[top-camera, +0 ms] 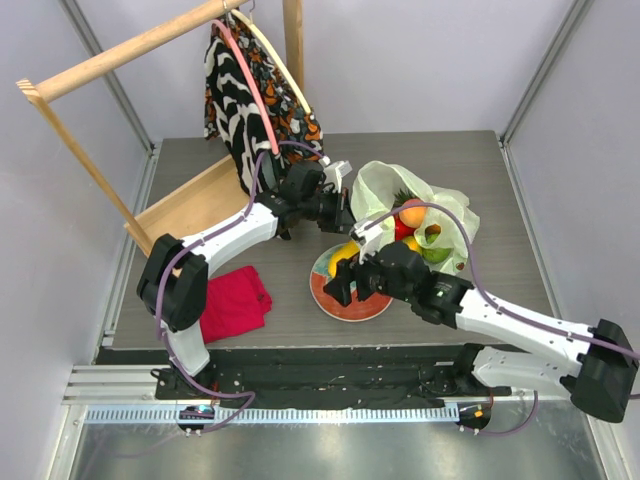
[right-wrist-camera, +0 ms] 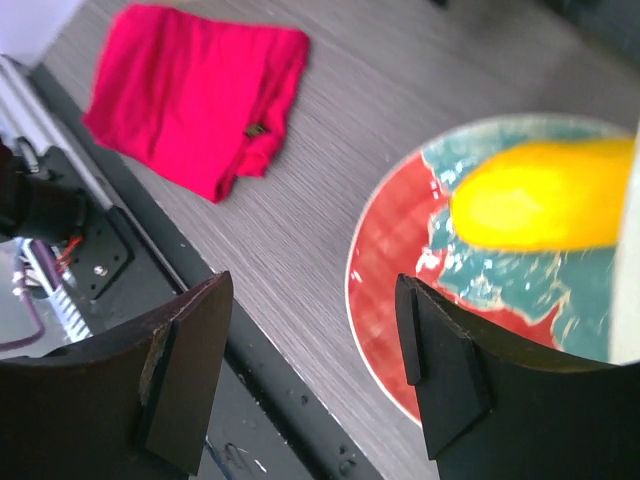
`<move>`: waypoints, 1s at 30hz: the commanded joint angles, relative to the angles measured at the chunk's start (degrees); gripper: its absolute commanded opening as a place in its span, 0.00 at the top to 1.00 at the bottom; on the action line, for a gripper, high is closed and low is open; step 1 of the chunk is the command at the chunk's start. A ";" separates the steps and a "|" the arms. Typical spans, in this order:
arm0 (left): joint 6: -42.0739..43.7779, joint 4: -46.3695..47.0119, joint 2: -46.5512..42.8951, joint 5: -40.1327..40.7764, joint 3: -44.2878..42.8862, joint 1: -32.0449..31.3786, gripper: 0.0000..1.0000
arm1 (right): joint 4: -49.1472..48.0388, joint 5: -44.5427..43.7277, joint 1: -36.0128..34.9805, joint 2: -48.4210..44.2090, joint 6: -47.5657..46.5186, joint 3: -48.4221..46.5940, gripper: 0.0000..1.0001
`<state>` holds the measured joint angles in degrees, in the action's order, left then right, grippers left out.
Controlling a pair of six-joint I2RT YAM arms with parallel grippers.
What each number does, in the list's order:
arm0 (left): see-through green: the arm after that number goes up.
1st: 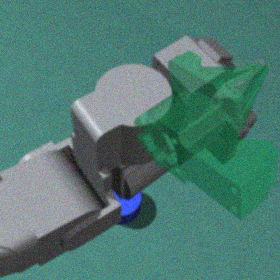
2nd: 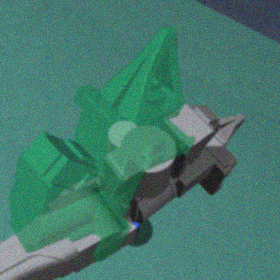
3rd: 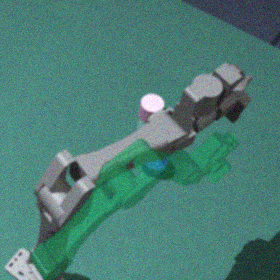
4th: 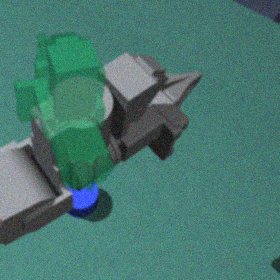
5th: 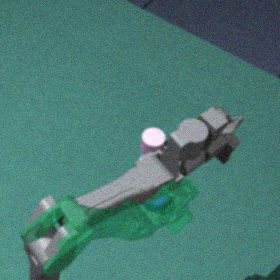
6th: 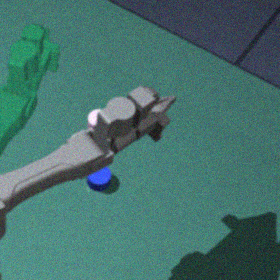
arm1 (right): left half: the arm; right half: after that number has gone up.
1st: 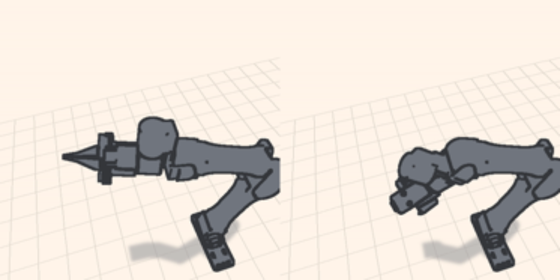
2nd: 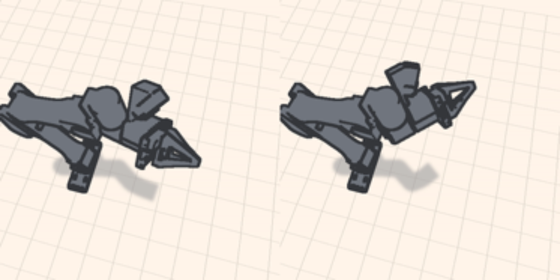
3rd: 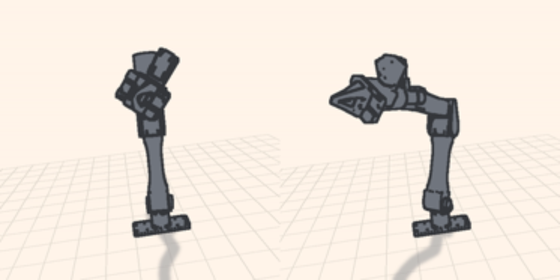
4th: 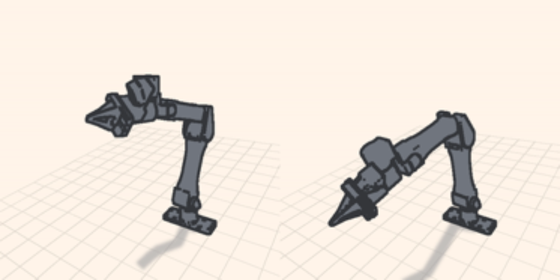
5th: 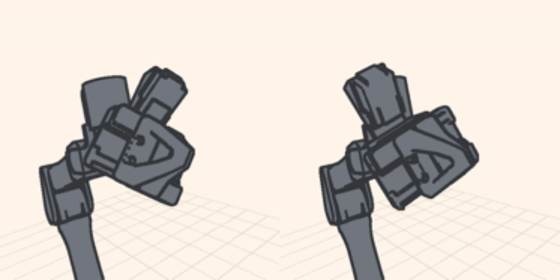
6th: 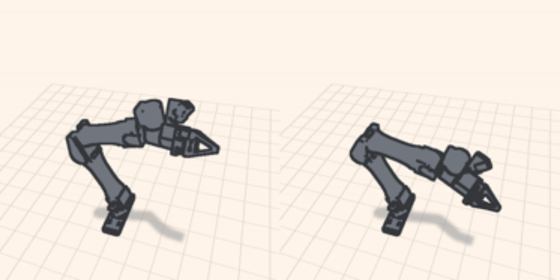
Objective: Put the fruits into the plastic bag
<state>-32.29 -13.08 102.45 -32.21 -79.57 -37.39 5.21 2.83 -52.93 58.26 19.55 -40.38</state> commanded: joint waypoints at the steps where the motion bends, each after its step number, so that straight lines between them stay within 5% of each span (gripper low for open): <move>1: 0.21 1.57 -3.31 -0.67 -0.94 -0.23 1.00 | -2.93 -7.82 -1.56 3.78 8.30 0.04 0.27; 17: -0.75 2.62 -3.31 -1.19 -0.32 -0.23 1.00 | 6.02 -31.29 -1.65 15.91 37.82 -6.01 0.17; 30: -1.10 2.97 -3.05 -1.54 -0.23 -0.23 1.00 | 15.70 -40.97 -1.39 26.55 51.45 -15.33 0.16</move>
<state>-32.80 -12.49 101.62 -31.81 -79.57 -37.04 17.45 -32.01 -54.57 81.95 64.60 -51.53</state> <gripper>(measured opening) 0.012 0.836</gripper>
